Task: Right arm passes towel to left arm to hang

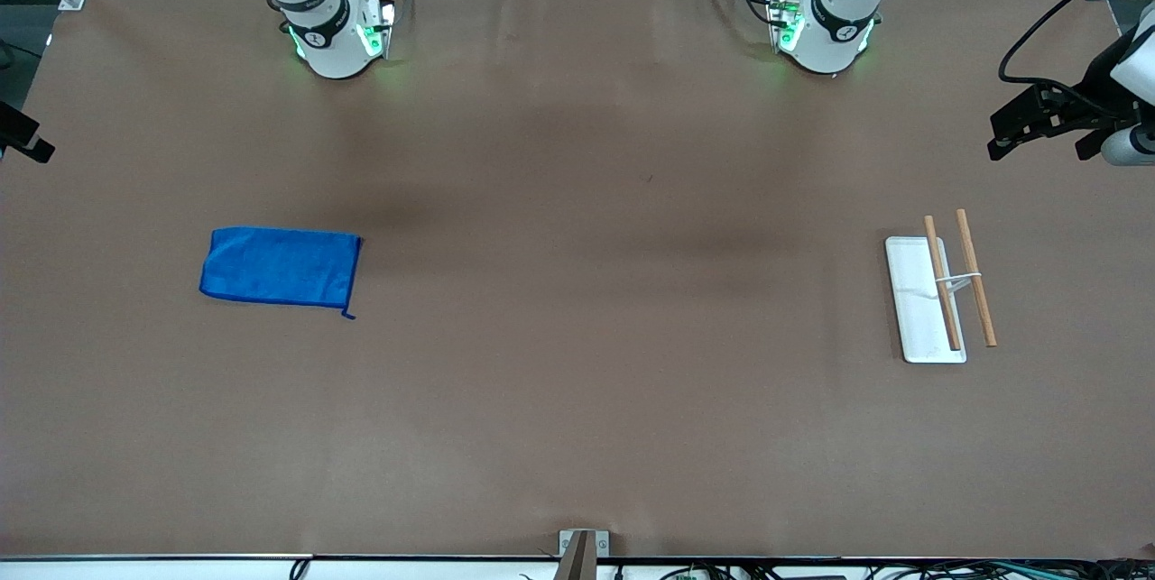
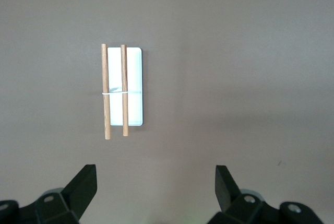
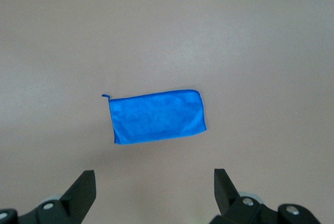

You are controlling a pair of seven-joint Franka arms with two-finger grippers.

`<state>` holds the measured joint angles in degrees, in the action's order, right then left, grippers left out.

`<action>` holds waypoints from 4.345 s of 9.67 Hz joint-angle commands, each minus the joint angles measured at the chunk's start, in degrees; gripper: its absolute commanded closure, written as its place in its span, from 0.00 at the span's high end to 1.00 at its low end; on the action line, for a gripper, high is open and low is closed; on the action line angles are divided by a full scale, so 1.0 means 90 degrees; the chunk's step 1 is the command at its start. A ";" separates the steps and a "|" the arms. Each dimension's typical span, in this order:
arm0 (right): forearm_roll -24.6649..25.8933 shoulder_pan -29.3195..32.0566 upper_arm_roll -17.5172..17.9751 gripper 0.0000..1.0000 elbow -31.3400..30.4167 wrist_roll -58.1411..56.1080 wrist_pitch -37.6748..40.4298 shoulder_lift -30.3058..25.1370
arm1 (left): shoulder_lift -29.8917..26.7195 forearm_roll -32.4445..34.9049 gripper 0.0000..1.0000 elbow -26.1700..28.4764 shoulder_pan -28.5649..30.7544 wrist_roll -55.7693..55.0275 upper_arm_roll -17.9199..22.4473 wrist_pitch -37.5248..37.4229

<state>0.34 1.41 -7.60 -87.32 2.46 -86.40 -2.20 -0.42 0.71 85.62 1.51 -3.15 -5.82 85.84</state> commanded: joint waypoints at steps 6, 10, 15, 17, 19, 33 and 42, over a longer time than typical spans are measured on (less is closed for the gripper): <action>0.0108 -0.0215 -0.0015 1.00 -0.2430 -0.0293 -0.2668 0.0762 | 0.0144 -0.0020 1.00 -0.0002 0.0047 0.0105 0.0041 -0.0027; 0.0108 -0.0381 -0.0005 1.00 -0.4387 -0.0371 -0.5222 0.1062 | 0.0144 -0.0010 1.00 0.0008 0.0018 0.0066 0.0031 -0.0036; 0.0099 -0.0401 0.0005 1.00 -0.4954 -0.0762 -0.6979 0.2342 | 0.0154 0.0019 1.00 0.0008 -0.0021 0.0057 0.0031 -0.0027; 0.0040 -0.0381 0.0014 0.98 -0.5063 -0.0752 -0.7021 0.2470 | 0.0154 0.0019 1.00 -0.0002 -0.0031 0.0057 0.0031 -0.0027; 0.0030 -0.0411 0.0014 0.95 -0.5063 -0.0743 -0.7119 0.2617 | 0.0154 0.0019 1.00 -0.0002 -0.0031 0.0057 0.0012 -0.0027; -0.0262 -0.0479 0.0287 0.00 -0.3300 -0.0606 -0.3475 0.1867 | 0.0203 -0.0010 1.00 -0.0011 -0.0041 0.0057 0.0012 -0.0027; -0.5371 -0.0995 0.1848 0.00 -0.1616 -0.0411 -0.3462 0.1835 | 0.0796 -0.0907 1.00 0.0174 -0.0147 0.0641 -0.0066 0.0986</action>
<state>-40.97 -6.27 7.09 -102.60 -1.81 -114.24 13.42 2.55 -5.78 86.20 0.97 0.91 -6.19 91.97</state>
